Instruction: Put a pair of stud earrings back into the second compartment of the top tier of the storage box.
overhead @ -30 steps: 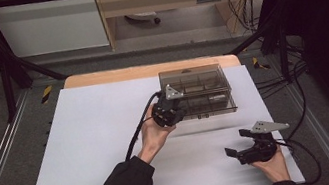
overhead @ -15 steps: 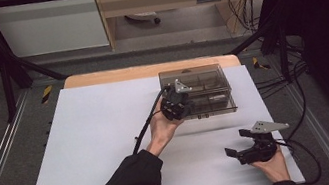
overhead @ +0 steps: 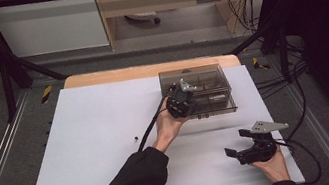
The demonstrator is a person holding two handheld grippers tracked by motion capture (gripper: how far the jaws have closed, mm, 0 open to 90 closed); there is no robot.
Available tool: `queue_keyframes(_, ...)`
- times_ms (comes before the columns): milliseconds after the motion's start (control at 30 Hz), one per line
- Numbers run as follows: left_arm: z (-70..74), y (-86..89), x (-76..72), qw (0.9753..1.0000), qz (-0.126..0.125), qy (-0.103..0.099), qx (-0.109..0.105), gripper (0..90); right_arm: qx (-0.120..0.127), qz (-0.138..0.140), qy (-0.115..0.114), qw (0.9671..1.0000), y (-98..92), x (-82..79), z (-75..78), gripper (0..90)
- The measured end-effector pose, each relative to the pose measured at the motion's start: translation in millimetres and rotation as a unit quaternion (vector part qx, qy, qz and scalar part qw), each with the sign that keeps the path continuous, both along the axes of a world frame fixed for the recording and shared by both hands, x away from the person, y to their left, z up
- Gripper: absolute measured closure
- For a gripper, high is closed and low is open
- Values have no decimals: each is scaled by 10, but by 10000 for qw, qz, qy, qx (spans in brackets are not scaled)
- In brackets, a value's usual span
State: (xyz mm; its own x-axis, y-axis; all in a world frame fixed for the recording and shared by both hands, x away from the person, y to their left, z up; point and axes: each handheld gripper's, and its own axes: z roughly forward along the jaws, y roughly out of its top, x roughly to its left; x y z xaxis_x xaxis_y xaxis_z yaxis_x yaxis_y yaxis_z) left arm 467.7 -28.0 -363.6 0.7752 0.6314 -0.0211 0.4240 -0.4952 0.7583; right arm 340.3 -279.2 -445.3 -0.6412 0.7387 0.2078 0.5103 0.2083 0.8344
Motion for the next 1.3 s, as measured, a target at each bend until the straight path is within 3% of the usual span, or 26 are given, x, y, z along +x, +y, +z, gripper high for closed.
queue_keyframes(267,-45,-31,11,10000,-85,37,-23,800,7,-5,2,10000,-3,-2,3,6)
queue_keyframes(300,-39,-26,8,9999,-102,30,-24,735,10,-5,0,10000,-3,-2,3,6)
queue_keyframes(533,87,79,-88,9997,-176,-104,-133,570,6,-8,2,10000,-4,-2,4,6)
queue_keyframes(700,175,326,-250,9991,-206,-242,-269,444,-7,-17,-11,10000,-6,-1,3,6)
queue_keyframes(867,183,542,-338,9989,-192,-255,-344,341,-21,-24,17,10000,0,-3,0,6)
queue_keyframes(967,174,766,-407,9989,-163,-315,-295,278,-18,-31,9,10000,-1,-2,0,6)
queue_keyframes(1000,174,766,-407,9989,-163,-315,-295,254,-18,-31,9,10000,-1,-2,0,6)
queue_keyframes(1033,159,877,-428,9990,-88,-321,-299,229,-23,-35,8,10000,0,-2,-1,6)
queue_keyframes(1300,43,1287,-480,9992,195,-322,-121,126,-45,-41,17,10000,1,-2,-2,6)
